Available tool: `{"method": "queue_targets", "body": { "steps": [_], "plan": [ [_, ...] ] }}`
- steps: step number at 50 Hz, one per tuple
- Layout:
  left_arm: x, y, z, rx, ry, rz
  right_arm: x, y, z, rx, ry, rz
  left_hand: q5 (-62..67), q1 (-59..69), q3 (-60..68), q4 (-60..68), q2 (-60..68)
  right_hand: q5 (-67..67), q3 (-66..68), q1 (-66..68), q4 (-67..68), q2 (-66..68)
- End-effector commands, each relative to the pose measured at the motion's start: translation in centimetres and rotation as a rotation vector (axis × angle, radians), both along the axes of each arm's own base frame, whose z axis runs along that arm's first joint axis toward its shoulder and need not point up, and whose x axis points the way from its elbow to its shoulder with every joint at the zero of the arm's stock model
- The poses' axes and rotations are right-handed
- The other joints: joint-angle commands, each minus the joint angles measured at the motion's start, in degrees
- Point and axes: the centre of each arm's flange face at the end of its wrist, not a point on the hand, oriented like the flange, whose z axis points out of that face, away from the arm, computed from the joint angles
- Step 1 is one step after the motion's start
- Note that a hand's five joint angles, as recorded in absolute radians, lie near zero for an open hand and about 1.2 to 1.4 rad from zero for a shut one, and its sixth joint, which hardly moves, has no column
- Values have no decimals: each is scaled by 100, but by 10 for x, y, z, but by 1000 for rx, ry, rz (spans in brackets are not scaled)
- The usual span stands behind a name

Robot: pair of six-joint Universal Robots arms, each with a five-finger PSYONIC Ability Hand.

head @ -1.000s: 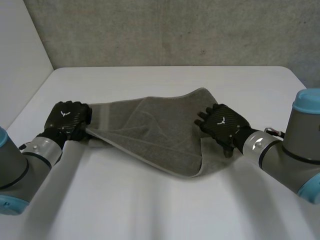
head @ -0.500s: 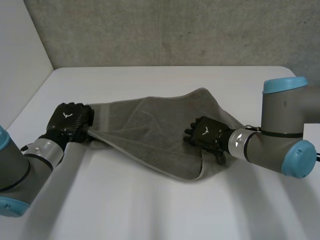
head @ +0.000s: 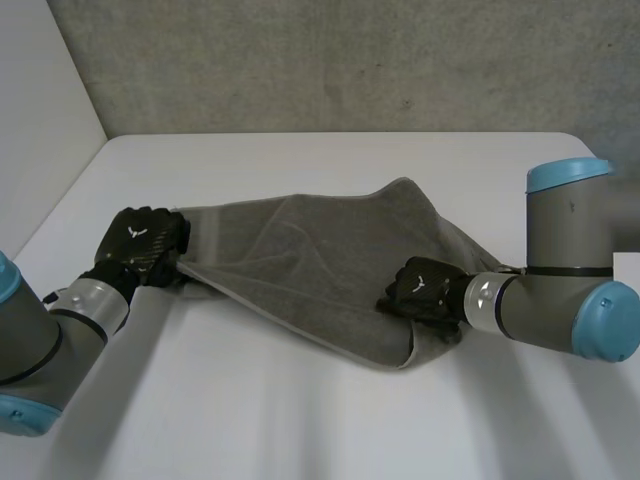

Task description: Fold the towel.

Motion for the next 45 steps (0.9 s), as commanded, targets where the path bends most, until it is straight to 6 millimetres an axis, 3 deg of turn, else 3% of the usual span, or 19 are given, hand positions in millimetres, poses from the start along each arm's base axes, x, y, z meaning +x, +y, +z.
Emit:
{"method": "queue_targets", "body": {
  "steps": [1,17,35,45],
  "plan": [
    [0,0,0,0,-1,0,-7,0,4,4,-12,-16,2374,2152,168,90,189,20,31,159,65,38],
    [0,1,0,1,-2,0,-20,2,0,23,-13,-54,2374,2152,168,90,189,121,132,260,166,139],
    [0,1,0,1,-2,2,-24,1,15,-51,-46,-71,2324,2102,118,40,139,1449,1460,1588,1494,1466],
    [0,1,0,1,-2,2,-32,5,12,-22,-45,-87,2324,2102,118,40,139,1936,1947,2075,1981,1954]
  ]
}}
